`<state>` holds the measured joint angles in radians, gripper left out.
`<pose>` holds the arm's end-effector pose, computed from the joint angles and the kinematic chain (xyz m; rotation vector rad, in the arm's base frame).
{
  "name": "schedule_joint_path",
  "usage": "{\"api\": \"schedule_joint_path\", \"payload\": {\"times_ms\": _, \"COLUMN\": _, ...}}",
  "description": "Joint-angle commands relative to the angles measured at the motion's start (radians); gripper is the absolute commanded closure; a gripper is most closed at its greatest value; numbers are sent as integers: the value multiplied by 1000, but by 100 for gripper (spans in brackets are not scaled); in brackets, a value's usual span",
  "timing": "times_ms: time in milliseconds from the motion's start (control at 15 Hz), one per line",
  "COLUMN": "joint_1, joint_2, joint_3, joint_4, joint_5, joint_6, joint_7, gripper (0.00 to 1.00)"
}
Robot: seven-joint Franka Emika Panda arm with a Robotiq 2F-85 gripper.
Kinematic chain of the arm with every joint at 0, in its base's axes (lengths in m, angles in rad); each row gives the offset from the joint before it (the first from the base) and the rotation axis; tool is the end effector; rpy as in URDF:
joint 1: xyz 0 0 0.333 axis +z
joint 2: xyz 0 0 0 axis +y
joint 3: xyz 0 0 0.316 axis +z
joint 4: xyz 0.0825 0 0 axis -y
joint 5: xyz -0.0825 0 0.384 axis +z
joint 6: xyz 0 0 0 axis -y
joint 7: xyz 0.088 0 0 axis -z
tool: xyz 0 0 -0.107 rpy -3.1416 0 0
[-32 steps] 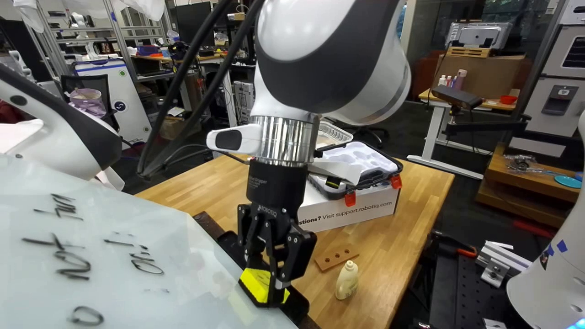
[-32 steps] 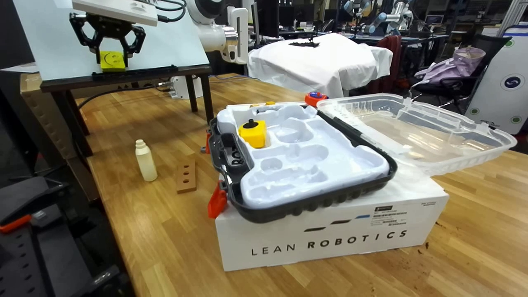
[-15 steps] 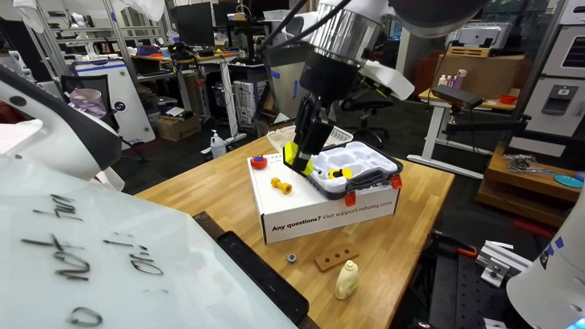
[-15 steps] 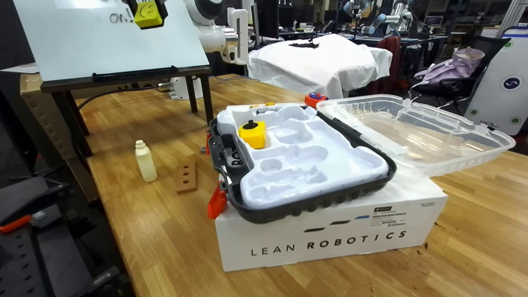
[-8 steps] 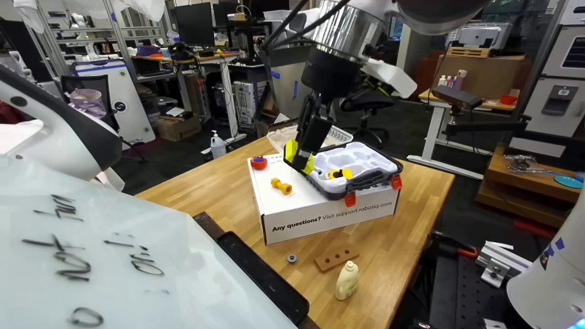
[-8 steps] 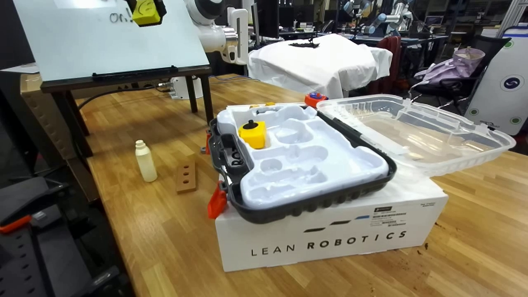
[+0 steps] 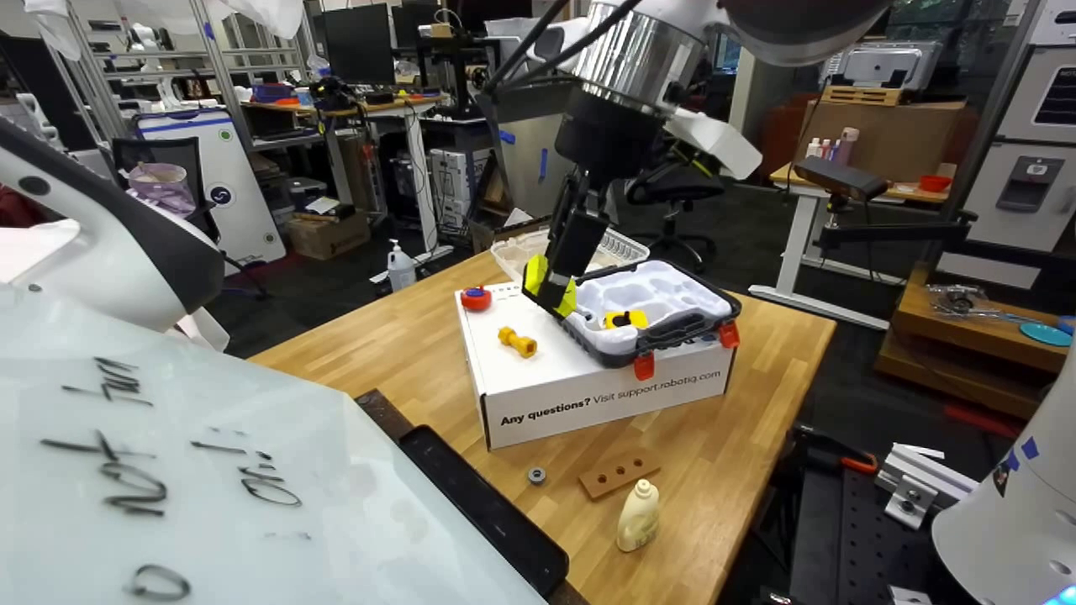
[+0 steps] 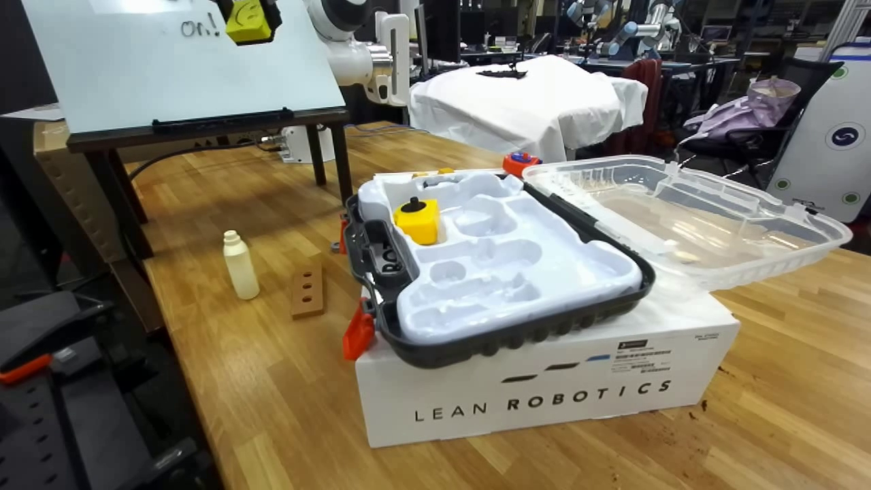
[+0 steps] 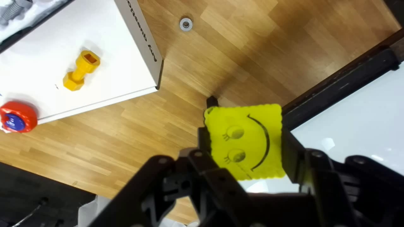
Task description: Put the yellow duster inside the case
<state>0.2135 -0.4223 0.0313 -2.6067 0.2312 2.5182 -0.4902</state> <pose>0.4131 0.1011 0.4289 -2.8661 -0.8383 -0.5270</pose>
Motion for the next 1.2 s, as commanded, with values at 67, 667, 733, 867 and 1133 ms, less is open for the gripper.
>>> {"api": "schedule_joint_path", "payload": {"times_ms": 67, "joint_1": -94, "joint_2": 101, "joint_3": -34, "joint_4": 69, "joint_5": -91, "joint_6": 43, "joint_7": 176, "gripper": 70}}
{"api": "schedule_joint_path", "payload": {"times_ms": 667, "joint_1": -257, "joint_2": 201, "joint_3": -78, "joint_4": 142, "joint_5": -211, "joint_6": 40, "joint_7": 481, "gripper": 45}}
{"api": "schedule_joint_path", "payload": {"times_ms": 733, "joint_1": -270, "joint_2": 202, "joint_3": -78, "joint_4": 143, "joint_5": -227, "joint_6": 40, "joint_7": 523, "gripper": 45}}
{"api": "schedule_joint_path", "payload": {"times_ms": 867, "joint_1": -273, "joint_2": 202, "joint_3": -74, "joint_4": 143, "joint_5": -231, "joint_6": 40, "joint_7": 554, "gripper": 45}}
{"api": "schedule_joint_path", "payload": {"times_ms": 1133, "joint_1": -266, "joint_2": 201, "joint_3": -69, "joint_4": 141, "joint_5": -227, "joint_6": 36, "joint_7": 551, "gripper": 70}}
